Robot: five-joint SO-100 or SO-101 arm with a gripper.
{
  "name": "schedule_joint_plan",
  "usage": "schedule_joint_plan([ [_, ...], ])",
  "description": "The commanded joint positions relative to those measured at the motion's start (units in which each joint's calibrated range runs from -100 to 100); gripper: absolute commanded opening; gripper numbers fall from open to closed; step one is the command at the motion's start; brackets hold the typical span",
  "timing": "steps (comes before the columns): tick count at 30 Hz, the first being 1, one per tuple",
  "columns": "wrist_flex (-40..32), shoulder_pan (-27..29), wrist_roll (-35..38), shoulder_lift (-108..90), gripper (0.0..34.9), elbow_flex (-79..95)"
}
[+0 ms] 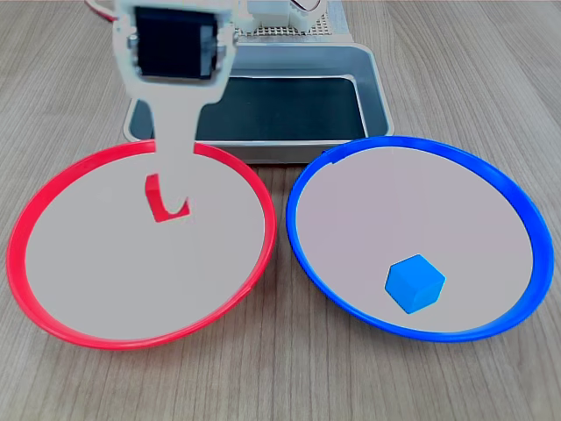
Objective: Move two blocks from tray to matching dishes
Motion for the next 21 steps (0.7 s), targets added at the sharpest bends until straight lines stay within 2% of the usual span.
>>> schedule_joint_plan([
  [1, -6.32, 0.20, 0.10, 0.48, 22.9, -2.15],
  [3, -8.13, 0.11, -0.05, -1.14, 25.2, -0.42],
  [4, -8.96, 0.01, -0.15, -2.76, 24.3, 0.85],
  [5, -9.87, -0.08, -0.39, -4.81, 21.8, 2.40],
  [7, -12.42, -0.27, -1.51, -10.61, 14.0, 6.95],
  [8, -13.50, -0.46, -2.25, -13.77, 8.2, 9.50],
  [9, -15.31, -0.65, -3.86, -18.97, 0.3, 13.78],
  [12, -18.70, -1.49, -7.86, -32.19, 0.2, 26.25],
  [17, -24.39, -5.07, -13.87, -64.09, 0.1, 59.48],
  [21, -23.90, -6.48, -16.26, -89.93, 0.1, 83.15],
])
